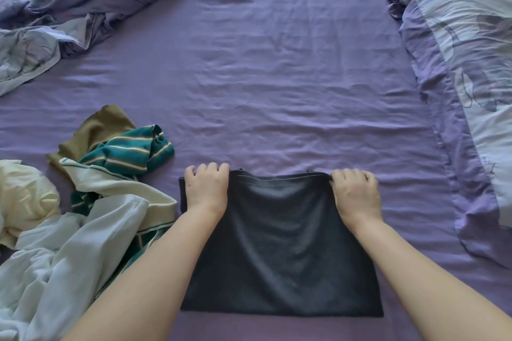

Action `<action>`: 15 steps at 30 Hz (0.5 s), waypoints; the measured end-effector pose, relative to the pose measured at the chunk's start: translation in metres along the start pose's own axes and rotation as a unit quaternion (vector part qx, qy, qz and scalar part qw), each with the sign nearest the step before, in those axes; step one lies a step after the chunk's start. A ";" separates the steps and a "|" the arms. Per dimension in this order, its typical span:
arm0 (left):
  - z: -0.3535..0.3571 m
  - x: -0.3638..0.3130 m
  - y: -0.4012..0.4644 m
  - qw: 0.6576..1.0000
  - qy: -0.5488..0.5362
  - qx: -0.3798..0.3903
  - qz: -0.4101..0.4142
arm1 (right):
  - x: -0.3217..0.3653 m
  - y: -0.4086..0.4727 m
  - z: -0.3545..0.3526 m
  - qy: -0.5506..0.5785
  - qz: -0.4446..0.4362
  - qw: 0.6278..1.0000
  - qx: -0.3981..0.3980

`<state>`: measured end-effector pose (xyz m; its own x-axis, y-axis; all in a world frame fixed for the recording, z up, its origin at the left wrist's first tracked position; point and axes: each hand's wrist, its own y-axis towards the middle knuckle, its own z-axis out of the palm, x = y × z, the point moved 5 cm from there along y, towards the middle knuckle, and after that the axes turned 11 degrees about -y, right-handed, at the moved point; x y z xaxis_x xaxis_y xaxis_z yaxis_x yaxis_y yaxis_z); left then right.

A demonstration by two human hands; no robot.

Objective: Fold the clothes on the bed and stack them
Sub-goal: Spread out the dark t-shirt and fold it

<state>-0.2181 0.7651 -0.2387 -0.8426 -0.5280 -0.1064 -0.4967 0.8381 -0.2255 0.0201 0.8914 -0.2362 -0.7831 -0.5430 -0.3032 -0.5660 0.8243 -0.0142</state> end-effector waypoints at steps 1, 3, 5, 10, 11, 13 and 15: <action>0.001 -0.002 -0.001 1.000 -0.006 -0.009 -0.013 | 0.001 0.002 0.002 -0.002 -0.001 1.000 0.005; 0.001 -0.012 -0.009 0.998 -0.026 -0.045 -0.027 | 0.004 0.001 0.004 0.012 -0.003 1.000 0.010; 0.003 -0.033 -0.025 0.994 -0.044 -0.100 0.016 | 0.013 -0.006 0.003 0.031 -0.029 0.999 -0.017; 0.040 -0.090 -0.066 0.977 -0.085 -0.074 0.183 | 0.062 -0.039 0.003 0.067 -0.182 0.981 -0.020; 0.048 -0.095 -0.066 0.981 -0.078 -0.044 0.175 | 0.064 -0.041 0.010 0.071 -0.172 0.982 0.021; 0.060 -0.091 -0.060 0.990 -0.051 0.013 0.132 | 0.058 -0.037 0.029 0.087 -0.120 0.984 0.098; 0.074 -0.081 -0.050 0.991 -0.022 0.047 0.126 | 0.053 -0.033 0.046 0.086 -0.099 0.983 0.126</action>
<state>-0.1102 0.7559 -0.2905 -0.9268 -0.3099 -0.2120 -0.2479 0.9291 -0.2746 0.0087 0.8430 -0.2953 -0.7076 -0.6988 -0.1053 -0.6476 0.7009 -0.2989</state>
